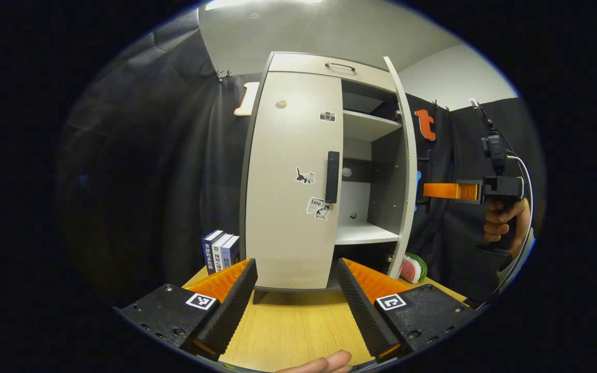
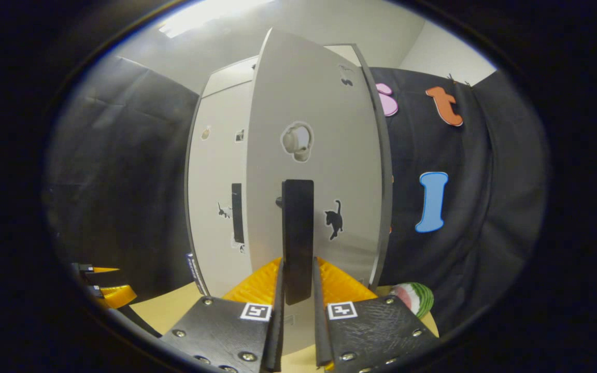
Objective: Open the right door of the double-door shoe cabinet with the right hand, and open the left door with the left hand.
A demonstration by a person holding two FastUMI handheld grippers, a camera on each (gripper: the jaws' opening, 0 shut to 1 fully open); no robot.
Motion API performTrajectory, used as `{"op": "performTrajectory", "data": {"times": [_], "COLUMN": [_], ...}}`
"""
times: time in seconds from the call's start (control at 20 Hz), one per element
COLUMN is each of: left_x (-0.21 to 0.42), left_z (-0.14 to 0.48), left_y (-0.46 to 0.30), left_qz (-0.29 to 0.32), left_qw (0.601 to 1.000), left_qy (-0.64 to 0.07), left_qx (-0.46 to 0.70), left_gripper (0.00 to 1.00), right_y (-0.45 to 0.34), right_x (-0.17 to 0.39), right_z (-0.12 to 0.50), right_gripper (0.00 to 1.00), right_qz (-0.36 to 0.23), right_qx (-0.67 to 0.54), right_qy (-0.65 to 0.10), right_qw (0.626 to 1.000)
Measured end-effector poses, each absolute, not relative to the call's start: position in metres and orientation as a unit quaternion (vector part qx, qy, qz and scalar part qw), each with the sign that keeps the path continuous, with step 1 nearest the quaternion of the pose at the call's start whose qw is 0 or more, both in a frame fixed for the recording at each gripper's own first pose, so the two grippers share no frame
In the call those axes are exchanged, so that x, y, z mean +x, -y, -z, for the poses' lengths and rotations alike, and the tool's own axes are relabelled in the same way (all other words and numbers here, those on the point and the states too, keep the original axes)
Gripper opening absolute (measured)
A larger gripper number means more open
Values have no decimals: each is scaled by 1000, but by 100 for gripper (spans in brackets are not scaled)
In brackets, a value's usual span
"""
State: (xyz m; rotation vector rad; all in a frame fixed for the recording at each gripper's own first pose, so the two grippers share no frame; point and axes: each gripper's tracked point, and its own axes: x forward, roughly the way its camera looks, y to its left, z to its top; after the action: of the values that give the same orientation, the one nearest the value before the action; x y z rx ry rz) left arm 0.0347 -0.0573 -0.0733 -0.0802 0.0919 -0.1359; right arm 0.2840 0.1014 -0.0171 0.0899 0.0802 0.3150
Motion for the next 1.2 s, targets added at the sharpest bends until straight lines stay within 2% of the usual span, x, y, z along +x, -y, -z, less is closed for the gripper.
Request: {"op": "performTrajectory", "data": {"times": [0.05,0.15,0.3,0.35,0.45,0.65,0.7,0.75,0.8,0.85,0.9,1.1,1.15,1.2], "left_x": [34,33,30,29,29,31,32,32,32,32,31,32,32,32], "left_z": [73,75,77,77,78,84,85,87,88,88,89,92,93,94], "left_y": [60,61,64,64,65,60,60,62,63,64,67,72,72,73], "left_qz": [70,73,78,79,84,81,82,85,88,89,92,97,98,100], "left_qw": [996,996,995,995,995,996,995,995,995,995,994,994,994,994], "left_qy": [-45,-45,-48,-47,-48,-46,-47,-49,-51,-51,-50,-49,-51,-50], "left_qx": [-37,-32,-33,-34,-32,-12,-11,-12,-13,-15,-15,-10,-9,-9], "left_gripper": [96,93,96,93,96,96,93,93,96,96,96,96,93,93], "right_y": [-101,-96,-92,-91,-87,-80,-67,-56,-45,-32,-28,35,37,26], "right_x": [284,284,284,283,282,281,262,267,262,257,271,294,304,288], "right_z": [17,18,18,17,18,16,11,18,17,16,17,25,28,24], "right_gripper": [25,25,25,25,25,25,25,10,11,6,6,6,5,1], "right_qz": [-156,-155,-154,-155,-152,-150,-149,-139,-137,-131,-122,-49,-76,-116], "right_qx": [46,55,54,51,51,53,51,56,57,54,55,52,85,132], "right_qy": [-40,-44,-45,-44,-43,-40,-45,-46,-48,-48,-49,-59,-66,-81], "right_qw": [986,985,986,986,986,986,987,988,988,989,990,996,991,981]}}
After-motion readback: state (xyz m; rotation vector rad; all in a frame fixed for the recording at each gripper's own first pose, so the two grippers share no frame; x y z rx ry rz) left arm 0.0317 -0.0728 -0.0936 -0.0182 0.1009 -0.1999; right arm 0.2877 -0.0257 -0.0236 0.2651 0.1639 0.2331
